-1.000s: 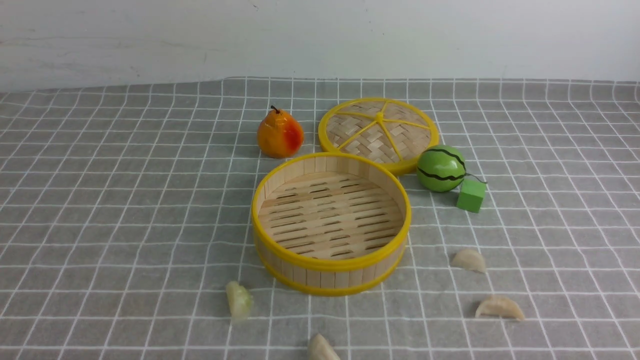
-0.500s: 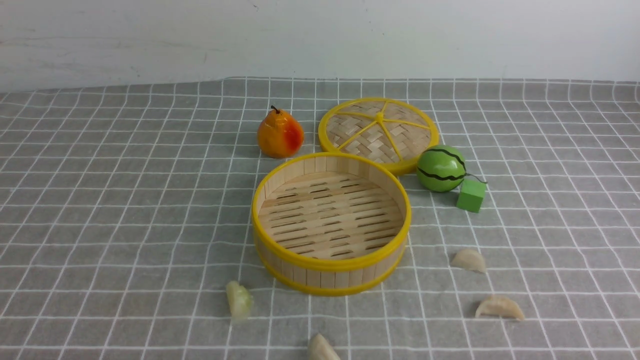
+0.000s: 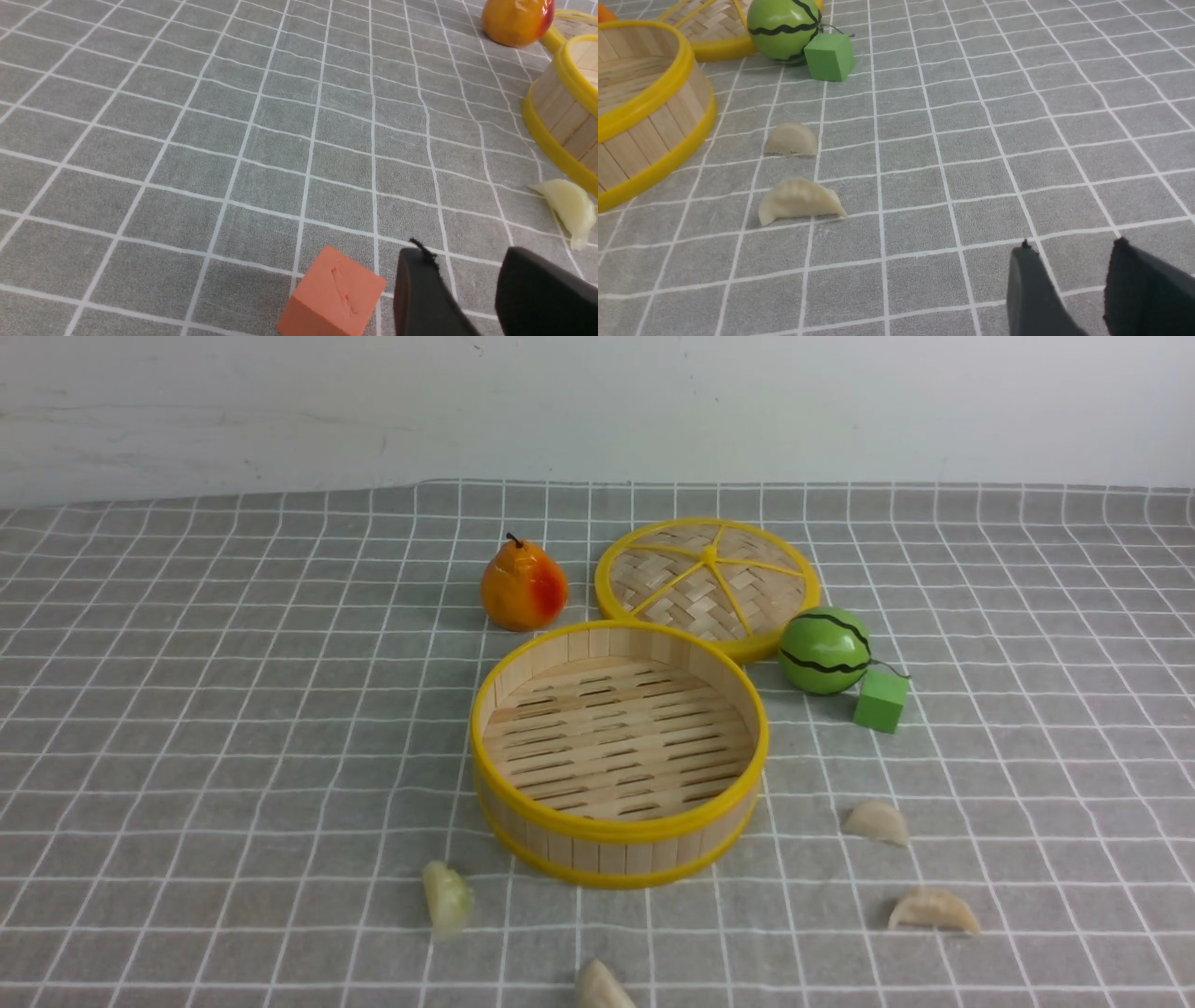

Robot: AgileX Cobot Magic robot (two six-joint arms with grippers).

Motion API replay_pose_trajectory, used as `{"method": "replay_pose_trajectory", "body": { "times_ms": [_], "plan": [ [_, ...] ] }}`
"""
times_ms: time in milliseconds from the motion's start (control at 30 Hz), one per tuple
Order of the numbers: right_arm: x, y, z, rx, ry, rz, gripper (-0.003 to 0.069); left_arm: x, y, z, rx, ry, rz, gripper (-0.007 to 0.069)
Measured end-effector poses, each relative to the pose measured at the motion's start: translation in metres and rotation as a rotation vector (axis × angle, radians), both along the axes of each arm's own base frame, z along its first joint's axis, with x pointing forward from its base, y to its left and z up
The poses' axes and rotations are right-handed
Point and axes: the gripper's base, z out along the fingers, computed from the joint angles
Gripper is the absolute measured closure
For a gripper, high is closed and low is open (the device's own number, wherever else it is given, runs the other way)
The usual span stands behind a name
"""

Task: Put the dumplings into the steamer on the table with the grey tablecloth.
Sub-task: 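Reach for and grasp a dumpling on the table with the left gripper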

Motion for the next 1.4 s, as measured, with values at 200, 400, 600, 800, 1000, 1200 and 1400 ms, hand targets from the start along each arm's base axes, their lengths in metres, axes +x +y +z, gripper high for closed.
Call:
{"method": "replay_pose_trajectory", "body": {
  "times_ms": [200, 400, 600, 800, 1000, 1200, 1400],
  "plan": [
    [0.000, 0.000, 0.000, 0.000, 0.000, 0.000, 0.0419, 0.000, 0.000, 0.000, 0.000, 0.000, 0.000, 0.0386],
    [0.000, 0.000, 0.000, 0.000, 0.000, 0.000, 0.0419, 0.000, 0.000, 0.000, 0.004, -0.001, 0.000, 0.0386],
    [0.000, 0.000, 0.000, 0.000, 0.000, 0.000, 0.0419, 0.001, 0.000, 0.002, -0.009, -0.020, 0.001, 0.0386],
    [0.000, 0.003, 0.001, 0.152, -0.010, -0.009, 0.0419, 0.001, -0.010, 0.006, -0.461, -0.043, 0.010, 0.0386],
    [0.000, 0.021, 0.003, 0.992, 0.031, -0.061, 0.0419, 0.001, -0.022, 0.018, -1.241, -0.031, 0.040, 0.0386],
    [0.000, 0.025, 0.005, 1.151, 0.041, -0.063, 0.0419, 0.002, -0.021, 0.022, -1.343, -0.053, 0.044, 0.0386],
    [0.001, 0.022, 0.009, 1.035, -0.028, -0.036, 0.0419, -0.003, -0.028, 0.036, -1.080, -0.064, -0.094, 0.0386]
  ]
}}
